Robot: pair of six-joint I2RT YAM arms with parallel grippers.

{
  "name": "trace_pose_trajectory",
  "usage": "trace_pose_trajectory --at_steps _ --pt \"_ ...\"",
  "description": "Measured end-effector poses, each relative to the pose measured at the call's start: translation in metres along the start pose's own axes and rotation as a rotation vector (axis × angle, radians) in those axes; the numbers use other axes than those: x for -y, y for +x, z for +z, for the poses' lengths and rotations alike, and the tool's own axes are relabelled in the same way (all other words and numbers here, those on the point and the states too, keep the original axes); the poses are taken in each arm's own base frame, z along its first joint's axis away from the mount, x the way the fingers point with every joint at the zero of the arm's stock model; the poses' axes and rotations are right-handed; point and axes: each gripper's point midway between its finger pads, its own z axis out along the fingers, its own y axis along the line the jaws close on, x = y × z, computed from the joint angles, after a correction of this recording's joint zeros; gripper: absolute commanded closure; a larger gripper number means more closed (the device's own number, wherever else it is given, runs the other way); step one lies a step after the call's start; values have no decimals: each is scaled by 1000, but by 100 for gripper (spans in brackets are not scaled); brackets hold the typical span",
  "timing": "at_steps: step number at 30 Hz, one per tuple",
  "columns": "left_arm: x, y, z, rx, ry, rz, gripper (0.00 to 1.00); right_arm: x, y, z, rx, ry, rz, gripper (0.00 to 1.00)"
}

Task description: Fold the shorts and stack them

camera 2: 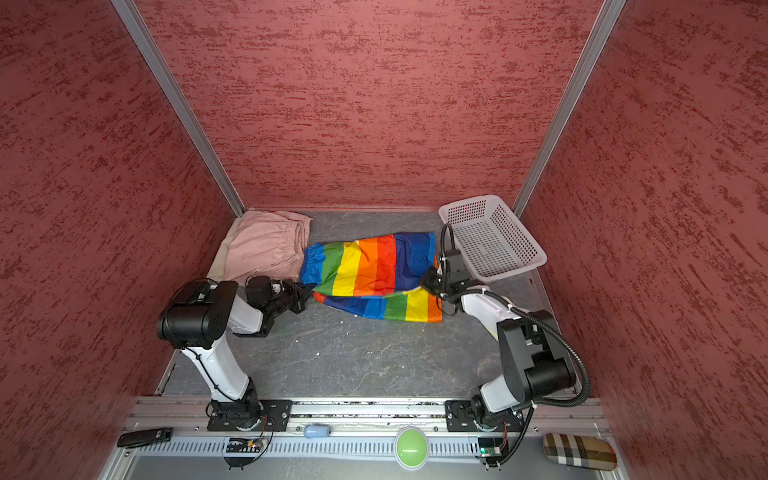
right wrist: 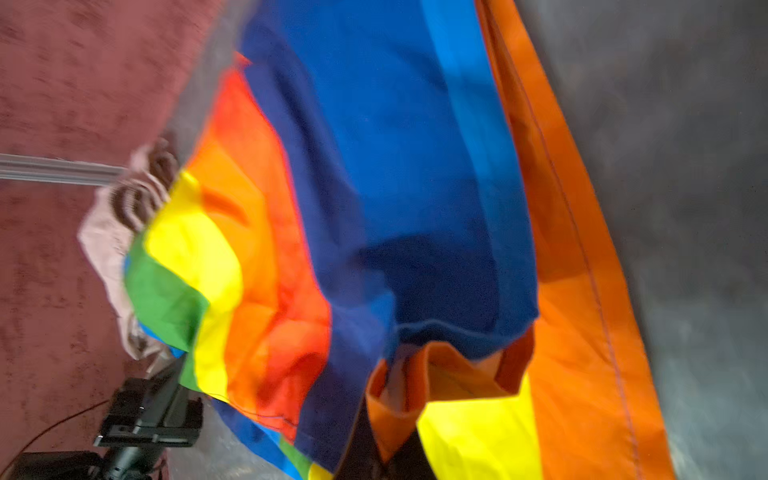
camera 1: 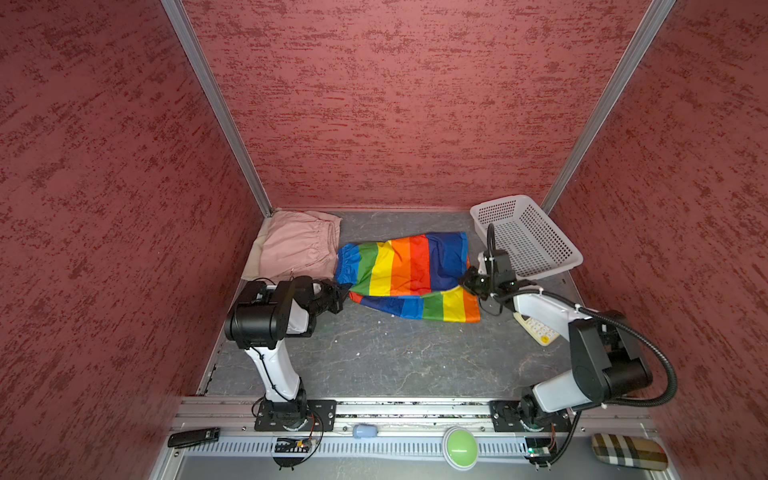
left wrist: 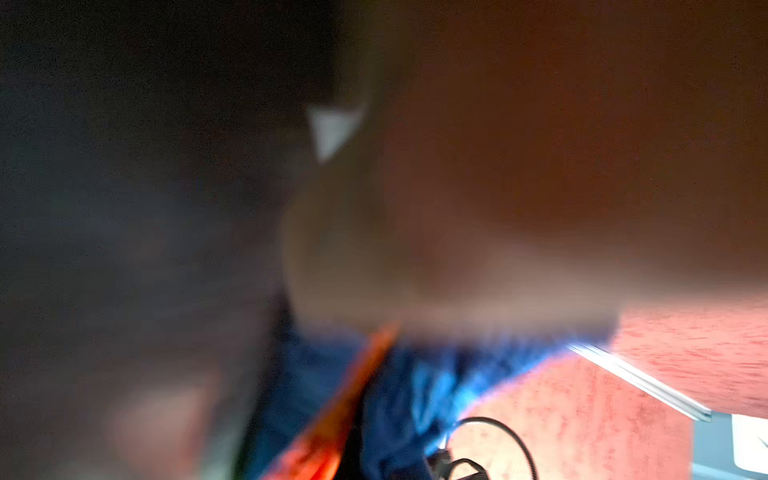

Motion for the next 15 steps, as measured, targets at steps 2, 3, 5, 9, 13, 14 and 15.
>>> trace_pose_trajectory --at_steps 2,3,5,9,13,14,15 --pt "33 3 0 7 13 44 100 -32 -33 -15 64 -48 -55 100" --pt "57 7 -4 12 33 86 100 -49 -47 -26 98 -74 -84 100" --pt "107 17 -15 18 94 181 100 -68 -58 -47 139 -106 -123 100" --pt "144 28 -38 32 148 284 100 -69 -44 -82 163 -125 -156 100" --pt "76 28 -39 7 4 210 100 -27 6 -80 83 -78 -124 100" --pt "50 30 -41 -4 -52 173 100 -9 24 -74 47 -54 -102 100" --pt "27 32 -43 -13 -101 143 100 10 43 -68 8 -29 -78 100"
